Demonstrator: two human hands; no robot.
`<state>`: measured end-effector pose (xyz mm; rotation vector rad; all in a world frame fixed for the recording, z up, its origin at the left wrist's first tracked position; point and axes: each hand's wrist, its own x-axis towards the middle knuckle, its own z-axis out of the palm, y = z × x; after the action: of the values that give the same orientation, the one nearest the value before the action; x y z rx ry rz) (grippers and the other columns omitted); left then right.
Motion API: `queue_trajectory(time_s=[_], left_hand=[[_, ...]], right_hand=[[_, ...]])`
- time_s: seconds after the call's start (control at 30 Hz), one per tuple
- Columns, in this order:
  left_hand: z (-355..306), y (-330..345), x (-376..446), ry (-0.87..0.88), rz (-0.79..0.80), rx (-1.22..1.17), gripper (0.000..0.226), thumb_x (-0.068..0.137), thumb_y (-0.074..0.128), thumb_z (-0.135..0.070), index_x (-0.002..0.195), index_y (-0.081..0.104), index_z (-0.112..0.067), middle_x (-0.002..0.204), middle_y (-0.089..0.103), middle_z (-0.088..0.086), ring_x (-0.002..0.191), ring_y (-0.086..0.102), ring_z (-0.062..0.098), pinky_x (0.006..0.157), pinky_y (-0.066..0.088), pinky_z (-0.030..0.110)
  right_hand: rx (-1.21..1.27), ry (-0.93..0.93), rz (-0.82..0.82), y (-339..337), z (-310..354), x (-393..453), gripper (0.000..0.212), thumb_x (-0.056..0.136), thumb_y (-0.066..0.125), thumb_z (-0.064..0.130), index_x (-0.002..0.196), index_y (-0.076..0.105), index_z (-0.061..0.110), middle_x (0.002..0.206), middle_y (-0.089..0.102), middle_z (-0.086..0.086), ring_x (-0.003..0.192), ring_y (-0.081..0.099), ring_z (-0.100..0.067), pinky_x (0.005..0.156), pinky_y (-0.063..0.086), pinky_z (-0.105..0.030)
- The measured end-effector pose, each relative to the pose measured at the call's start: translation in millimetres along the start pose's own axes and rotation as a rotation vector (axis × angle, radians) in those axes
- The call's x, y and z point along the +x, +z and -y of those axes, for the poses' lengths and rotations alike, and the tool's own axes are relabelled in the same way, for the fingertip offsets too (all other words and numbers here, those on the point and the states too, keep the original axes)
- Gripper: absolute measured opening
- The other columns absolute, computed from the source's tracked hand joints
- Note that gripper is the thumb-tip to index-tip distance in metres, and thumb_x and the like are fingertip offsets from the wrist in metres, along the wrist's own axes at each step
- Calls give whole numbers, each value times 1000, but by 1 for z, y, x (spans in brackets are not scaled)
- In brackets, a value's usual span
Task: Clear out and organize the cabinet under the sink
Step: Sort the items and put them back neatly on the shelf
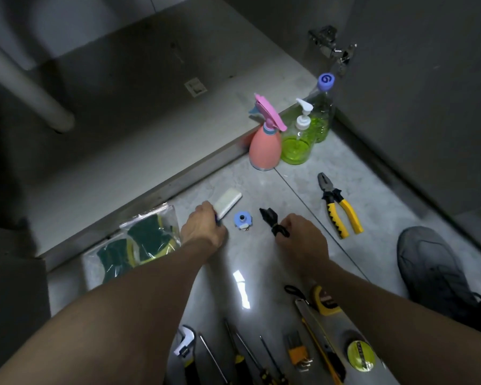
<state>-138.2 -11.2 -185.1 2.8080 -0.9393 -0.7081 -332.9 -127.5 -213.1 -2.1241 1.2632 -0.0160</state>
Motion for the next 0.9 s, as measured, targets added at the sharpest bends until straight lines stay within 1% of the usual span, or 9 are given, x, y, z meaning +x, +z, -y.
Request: queue_trajectory(time_s=[0.07, 0.17, 0.3, 0.43, 0.53, 0.63, 0.77, 0.83, 0.9], left_hand=[[-3, 0, 7, -83, 3, -33, 32, 86, 64, -22, 113, 47, -17, 113, 59, 9, 102, 61, 32, 78, 50, 39], [-4, -3, 19, -134, -2, -117, 35, 86, 65, -16, 116, 47, -15, 114, 60, 12, 101, 61, 33, 79, 51, 38], [-11, -12, 28, -150, -69, -371, 44, 79, 80, -23, 110, 50, -16, 104, 62, 4, 91, 56, 25, 74, 43, 32], [-23, -26, 28, -49, -189, -433, 30, 76, 81, -25, 95, 58, -23, 78, 59, -7, 78, 56, 21, 61, 37, 26], [-33, -29, 26, 65, -254, -351, 15, 81, 74, -25, 83, 60, -24, 77, 60, -3, 74, 59, 21, 60, 37, 27], [-44, -28, 21, 150, -227, -335, 14, 84, 70, -27, 80, 56, -26, 76, 56, -8, 68, 53, 8, 54, 33, 22], [-58, -21, 6, 290, -178, -381, 12, 91, 57, -28, 89, 45, -28, 73, 54, -9, 65, 53, 4, 51, 35, 19], [-68, -14, -2, 291, -142, -460, 7, 95, 51, -30, 95, 44, -28, 74, 58, -5, 64, 58, 6, 52, 44, 20], [-81, -6, -11, 235, -136, -571, 9, 97, 50, -30, 92, 46, -24, 76, 59, 0, 68, 60, 22, 58, 47, 36]], right_hand=[[-73, -58, 59, 0, -10, -3, 13, 86, 62, 32, 87, 54, 22, 82, 55, 5, 75, 55, -16, 63, 46, -32], [-59, -92, 55, -1, -18, -1, 19, 88, 64, 36, 84, 53, 21, 76, 52, 7, 68, 51, -13, 53, 33, -25], [-78, -126, 50, -9, -20, 6, 15, 85, 63, 26, 80, 51, 19, 71, 49, 6, 66, 49, -16, 49, 22, -24], [-71, -104, -32, -18, -17, 10, 15, 86, 61, 26, 78, 49, 20, 71, 50, 5, 63, 48, -15, 48, 22, -24], [-110, -117, -37, -24, -20, 9, 21, 88, 62, 36, 78, 52, 20, 72, 52, 5, 65, 51, -15, 48, 25, -24], [-82, -136, -51, -31, -28, 7, 31, 89, 63, 49, 75, 55, 23, 72, 55, 6, 69, 53, -12, 52, 34, -26], [-174, -15, -367, -55, -44, 17, 24, 88, 65, 39, 100, 59, 19, 99, 57, 0, 96, 51, -25, 70, 44, -36], [-306, 169, -337, -67, -53, 25, 47, 83, 70, 43, 115, 55, 13, 114, 54, -8, 107, 49, -31, 80, 46, -41], [-294, 312, -261, -72, -62, 31, 59, 79, 72, 48, 119, 52, 9, 119, 50, -11, 112, 47, -33, 80, 45, -41]])
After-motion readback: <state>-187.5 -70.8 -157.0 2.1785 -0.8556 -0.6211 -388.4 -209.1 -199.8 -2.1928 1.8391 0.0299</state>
